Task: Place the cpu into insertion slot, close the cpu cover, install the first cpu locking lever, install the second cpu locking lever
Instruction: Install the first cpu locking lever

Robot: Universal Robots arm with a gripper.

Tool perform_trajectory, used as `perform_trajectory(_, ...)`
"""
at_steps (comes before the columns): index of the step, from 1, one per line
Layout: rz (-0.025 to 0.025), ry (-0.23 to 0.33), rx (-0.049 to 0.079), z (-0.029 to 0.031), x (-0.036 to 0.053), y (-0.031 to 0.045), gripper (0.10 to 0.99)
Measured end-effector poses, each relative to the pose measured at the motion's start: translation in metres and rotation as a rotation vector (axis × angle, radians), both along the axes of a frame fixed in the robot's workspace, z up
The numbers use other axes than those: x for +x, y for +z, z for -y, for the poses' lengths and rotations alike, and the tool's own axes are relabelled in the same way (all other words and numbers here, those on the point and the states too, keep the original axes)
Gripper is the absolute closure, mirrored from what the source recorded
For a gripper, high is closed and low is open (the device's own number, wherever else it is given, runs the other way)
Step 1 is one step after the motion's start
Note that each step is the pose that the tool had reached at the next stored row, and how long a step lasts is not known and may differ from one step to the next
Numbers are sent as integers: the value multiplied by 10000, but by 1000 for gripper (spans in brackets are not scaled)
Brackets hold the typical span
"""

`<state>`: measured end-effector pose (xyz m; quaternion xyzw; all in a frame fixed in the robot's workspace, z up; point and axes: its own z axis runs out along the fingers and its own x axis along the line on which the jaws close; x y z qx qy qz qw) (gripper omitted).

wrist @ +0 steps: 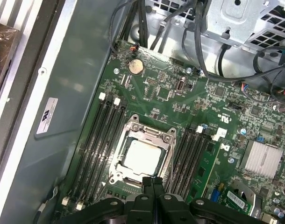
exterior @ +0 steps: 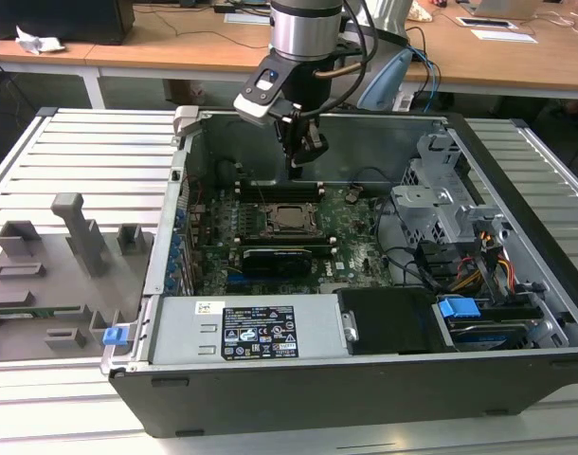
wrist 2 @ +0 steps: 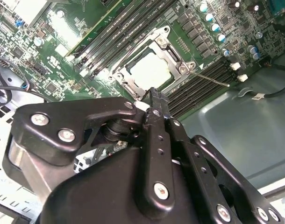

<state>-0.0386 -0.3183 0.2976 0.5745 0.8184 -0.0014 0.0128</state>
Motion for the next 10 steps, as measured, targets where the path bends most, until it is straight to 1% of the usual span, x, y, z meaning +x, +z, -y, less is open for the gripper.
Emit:
perform_trajectory(1,0,320,0,0,0,0,980)
perform_trajectory(4,0,742,0,0,0,0,980)
perform_trajectory(6,0,970,0,0,0,0,980)
perform_trajectory(10,0,1235,0,0,0,0,980)
